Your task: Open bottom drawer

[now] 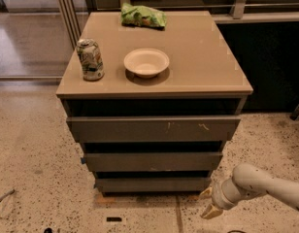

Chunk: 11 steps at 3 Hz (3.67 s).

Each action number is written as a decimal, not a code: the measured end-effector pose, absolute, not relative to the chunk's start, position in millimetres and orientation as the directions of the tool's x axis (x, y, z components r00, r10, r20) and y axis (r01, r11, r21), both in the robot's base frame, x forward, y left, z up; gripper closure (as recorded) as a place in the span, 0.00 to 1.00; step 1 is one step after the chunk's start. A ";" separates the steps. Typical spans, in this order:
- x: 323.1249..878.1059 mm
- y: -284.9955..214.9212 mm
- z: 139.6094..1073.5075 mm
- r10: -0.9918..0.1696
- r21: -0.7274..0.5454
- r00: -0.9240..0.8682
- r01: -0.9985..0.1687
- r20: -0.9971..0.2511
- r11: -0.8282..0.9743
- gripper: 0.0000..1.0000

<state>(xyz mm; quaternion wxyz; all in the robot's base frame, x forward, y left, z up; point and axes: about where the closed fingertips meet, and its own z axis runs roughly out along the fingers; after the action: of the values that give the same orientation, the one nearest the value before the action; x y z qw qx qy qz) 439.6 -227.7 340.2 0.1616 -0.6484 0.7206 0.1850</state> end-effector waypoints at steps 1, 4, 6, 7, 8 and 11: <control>452.1 -218.6 326.5 -0.852 0.025 -0.073 -0.997 -0.519 0.070 0.00; 472.3 -195.9 274.3 -0.792 0.059 -0.084 -0.996 -0.605 0.061 0.00; 476.6 -178.9 255.8 -0.801 -0.044 -0.016 -0.998 -0.599 0.052 0.00; 487.6 -169.0 248.0 -0.830 -0.101 0.029 -0.994 -0.557 0.034 0.00; 508.7 -160.3 237.8 -0.863 -0.142 0.058 -0.990 -0.502 0.016 0.00; 545.6 -157.9 202.7 -0.873 -0.119 0.031 -0.992 -0.487 0.031 0.00</control>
Offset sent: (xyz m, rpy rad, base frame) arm 0.0363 0.0282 -0.0421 0.1514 -0.0685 0.0432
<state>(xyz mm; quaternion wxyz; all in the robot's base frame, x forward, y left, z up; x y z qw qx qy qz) 545.6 -157.9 202.7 0.2218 -0.6829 0.6829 0.1345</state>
